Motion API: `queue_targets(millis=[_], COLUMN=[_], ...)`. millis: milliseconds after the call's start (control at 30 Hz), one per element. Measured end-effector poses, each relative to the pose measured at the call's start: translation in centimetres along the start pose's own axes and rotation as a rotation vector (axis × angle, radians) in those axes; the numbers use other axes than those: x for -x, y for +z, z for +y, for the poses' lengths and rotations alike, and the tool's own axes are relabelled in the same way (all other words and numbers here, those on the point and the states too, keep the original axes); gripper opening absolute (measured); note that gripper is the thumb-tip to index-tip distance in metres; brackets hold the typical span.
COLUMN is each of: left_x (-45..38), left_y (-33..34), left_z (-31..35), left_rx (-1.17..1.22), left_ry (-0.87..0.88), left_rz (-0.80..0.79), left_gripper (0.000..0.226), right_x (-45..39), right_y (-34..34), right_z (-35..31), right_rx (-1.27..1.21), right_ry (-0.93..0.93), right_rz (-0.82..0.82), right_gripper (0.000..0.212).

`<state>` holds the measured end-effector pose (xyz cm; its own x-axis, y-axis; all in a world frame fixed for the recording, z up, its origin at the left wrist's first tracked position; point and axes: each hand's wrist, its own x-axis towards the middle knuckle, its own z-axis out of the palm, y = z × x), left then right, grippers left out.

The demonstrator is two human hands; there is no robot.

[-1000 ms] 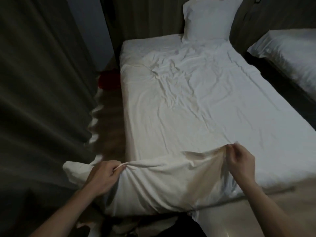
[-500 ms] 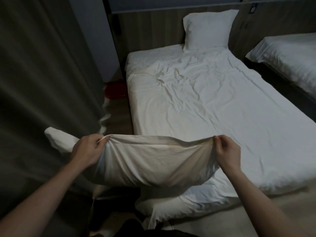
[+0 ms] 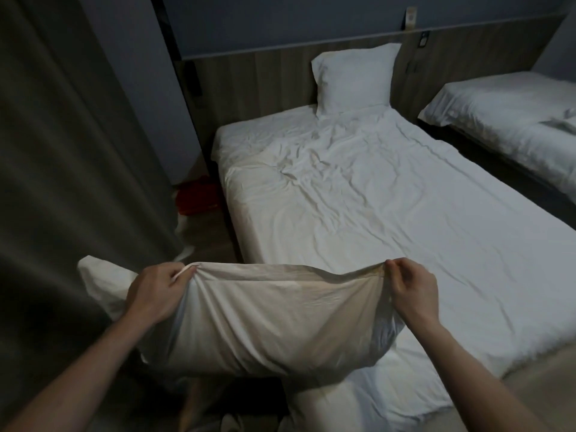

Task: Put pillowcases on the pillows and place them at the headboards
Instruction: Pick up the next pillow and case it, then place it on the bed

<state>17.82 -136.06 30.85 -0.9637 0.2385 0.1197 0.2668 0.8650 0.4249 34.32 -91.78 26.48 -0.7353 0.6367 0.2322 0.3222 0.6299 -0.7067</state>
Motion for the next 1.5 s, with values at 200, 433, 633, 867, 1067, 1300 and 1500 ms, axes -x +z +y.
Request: queue_targets(millis=[200, 433, 633, 867, 1067, 1300, 1500], left_x=[-6.0, -13.8, -21.7, -31.7, -38.9, -48.6, -58.9], left_y=[-1.2, -3.4, -3.5, -1.8, -1.7, -2.8, -3.5], left_z=[-6.5, -8.7, -8.6, -8.8, -9.8, -11.5, -13.9], left_rx=[0.044, 0.069, 0.041, 0.016, 0.015, 0.019, 0.063], left_ry=[0.055, 0.127, 0.125, 0.110, 0.036, -0.009, 0.032], left_rz=[-0.061, -0.028, -0.032, -0.014, -0.042, 0.045, 0.074], left_gripper=[0.057, 0.055, 0.054, 0.056, 0.052, 0.052, 0.054], right_x=[0.7, -1.8, -7.5, -18.1, -27.5, -37.9, -46.1], right_y=[5.2, 9.0, 12.3, 18.3, 22.6, 27.4, 32.6], right_z=[-4.9, -9.4, -11.1, -11.8, -14.5, -19.1, -23.2], right_rx=[0.052, -0.007, -0.021, -0.057, -0.059, -0.093, -0.073], right_ry=[0.076, 0.151, 0.164, 0.144, 0.131, 0.056, -0.002], right_rz=[0.048, 0.115, 0.149, 0.137, 0.083, 0.065, 0.104], right_gripper=[0.020, 0.020, 0.020, 0.020, 0.017, 0.019, 0.020])
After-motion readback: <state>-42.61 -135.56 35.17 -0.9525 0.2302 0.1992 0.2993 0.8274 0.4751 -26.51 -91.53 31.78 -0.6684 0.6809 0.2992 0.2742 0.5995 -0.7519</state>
